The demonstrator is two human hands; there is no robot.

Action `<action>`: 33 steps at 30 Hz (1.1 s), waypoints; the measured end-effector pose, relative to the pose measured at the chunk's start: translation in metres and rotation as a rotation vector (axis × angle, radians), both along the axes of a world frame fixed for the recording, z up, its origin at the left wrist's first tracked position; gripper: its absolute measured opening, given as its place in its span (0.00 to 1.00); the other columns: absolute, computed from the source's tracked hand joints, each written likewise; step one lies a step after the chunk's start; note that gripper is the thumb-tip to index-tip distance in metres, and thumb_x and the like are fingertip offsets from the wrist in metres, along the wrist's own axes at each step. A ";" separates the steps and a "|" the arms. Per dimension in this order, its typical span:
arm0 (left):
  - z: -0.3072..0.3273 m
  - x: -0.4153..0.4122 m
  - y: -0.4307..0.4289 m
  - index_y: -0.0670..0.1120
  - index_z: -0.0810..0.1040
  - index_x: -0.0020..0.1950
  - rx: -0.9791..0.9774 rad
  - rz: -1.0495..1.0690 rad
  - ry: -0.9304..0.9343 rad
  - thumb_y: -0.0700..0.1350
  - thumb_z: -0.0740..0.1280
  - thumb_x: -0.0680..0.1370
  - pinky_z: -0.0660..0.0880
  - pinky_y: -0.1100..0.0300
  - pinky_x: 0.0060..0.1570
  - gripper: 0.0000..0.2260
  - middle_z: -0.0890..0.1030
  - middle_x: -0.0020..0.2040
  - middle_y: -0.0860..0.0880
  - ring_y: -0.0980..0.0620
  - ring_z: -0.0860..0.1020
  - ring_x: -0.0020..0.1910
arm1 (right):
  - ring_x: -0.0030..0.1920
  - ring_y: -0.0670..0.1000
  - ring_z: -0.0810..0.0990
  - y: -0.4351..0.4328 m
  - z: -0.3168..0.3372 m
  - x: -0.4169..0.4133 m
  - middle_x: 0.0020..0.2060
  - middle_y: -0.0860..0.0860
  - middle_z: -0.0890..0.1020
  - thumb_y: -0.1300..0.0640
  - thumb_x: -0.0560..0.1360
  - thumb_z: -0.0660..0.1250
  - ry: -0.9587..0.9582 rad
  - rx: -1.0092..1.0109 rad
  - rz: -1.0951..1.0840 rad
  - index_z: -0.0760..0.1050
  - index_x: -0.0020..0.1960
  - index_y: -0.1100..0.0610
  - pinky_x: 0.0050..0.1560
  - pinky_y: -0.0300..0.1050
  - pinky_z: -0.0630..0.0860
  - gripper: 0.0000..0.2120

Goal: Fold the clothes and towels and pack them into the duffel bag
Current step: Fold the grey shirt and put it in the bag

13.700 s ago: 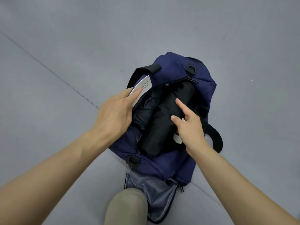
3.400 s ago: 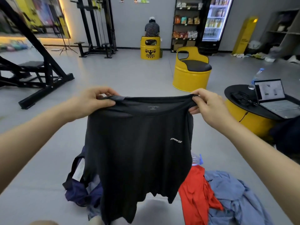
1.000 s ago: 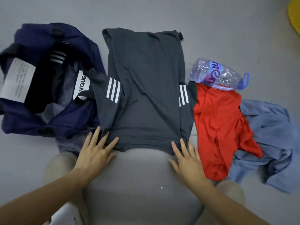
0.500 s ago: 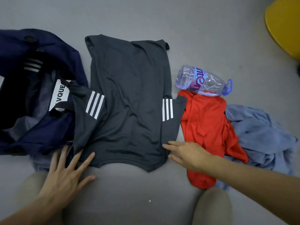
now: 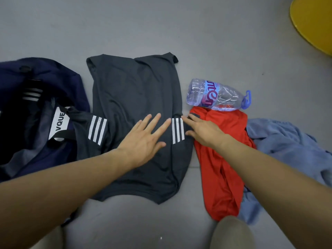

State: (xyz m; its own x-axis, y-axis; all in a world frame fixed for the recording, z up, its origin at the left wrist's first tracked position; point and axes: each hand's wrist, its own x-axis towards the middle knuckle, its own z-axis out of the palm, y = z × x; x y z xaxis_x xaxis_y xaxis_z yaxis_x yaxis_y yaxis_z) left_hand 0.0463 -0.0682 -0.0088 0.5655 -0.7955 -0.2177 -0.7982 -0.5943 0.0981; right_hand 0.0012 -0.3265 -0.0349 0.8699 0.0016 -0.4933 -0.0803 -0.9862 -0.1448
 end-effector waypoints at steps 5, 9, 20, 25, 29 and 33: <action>-0.049 0.013 -0.094 0.49 0.42 0.82 0.017 0.015 0.070 0.50 0.54 0.84 0.68 0.48 0.69 0.29 0.57 0.81 0.46 0.42 0.64 0.74 | 0.62 0.62 0.77 -0.029 -0.023 -0.014 0.72 0.50 0.68 0.49 0.82 0.61 -0.132 0.015 -0.105 0.59 0.79 0.47 0.56 0.57 0.77 0.27; -0.063 0.023 -0.121 0.52 0.63 0.79 -0.046 0.122 0.136 0.42 0.60 0.83 0.73 0.51 0.58 0.24 0.71 0.72 0.51 0.44 0.72 0.61 | 0.57 0.61 0.79 -0.037 -0.028 -0.015 0.61 0.51 0.74 0.53 0.79 0.65 -0.195 0.052 -0.125 0.67 0.73 0.47 0.52 0.56 0.77 0.23; -0.043 -0.002 -0.090 0.53 0.79 0.52 -0.411 0.434 0.242 0.53 0.64 0.81 0.69 0.57 0.43 0.06 0.76 0.41 0.56 0.52 0.72 0.44 | 0.55 0.58 0.78 -0.035 -0.022 -0.025 0.51 0.50 0.77 0.55 0.76 0.65 -0.250 0.160 -0.201 0.73 0.69 0.43 0.50 0.52 0.75 0.22; -0.021 -0.038 -0.056 0.54 0.73 0.46 -0.590 0.721 0.395 0.51 0.63 0.82 0.69 0.59 0.37 0.05 0.76 0.30 0.50 0.52 0.74 0.33 | 0.52 0.53 0.78 -0.018 -0.010 -0.006 0.45 0.46 0.75 0.50 0.76 0.69 -0.270 0.275 -0.300 0.81 0.57 0.42 0.51 0.48 0.73 0.11; -0.020 -0.044 -0.027 0.53 0.73 0.45 -0.706 0.887 0.416 0.50 0.63 0.82 0.67 0.61 0.34 0.06 0.73 0.29 0.49 0.51 0.70 0.30 | 0.47 0.51 0.78 0.009 -0.006 0.017 0.44 0.49 0.77 0.48 0.74 0.71 -0.310 0.366 -0.366 0.83 0.51 0.44 0.48 0.46 0.71 0.07; -0.027 -0.044 0.011 0.54 0.73 0.47 -0.746 0.960 0.401 0.51 0.63 0.83 0.74 0.50 0.38 0.05 0.74 0.30 0.49 0.50 0.74 0.30 | 0.44 0.49 0.78 0.041 -0.004 0.041 0.34 0.44 0.77 0.52 0.75 0.70 -0.318 0.360 -0.402 0.82 0.50 0.47 0.45 0.44 0.70 0.05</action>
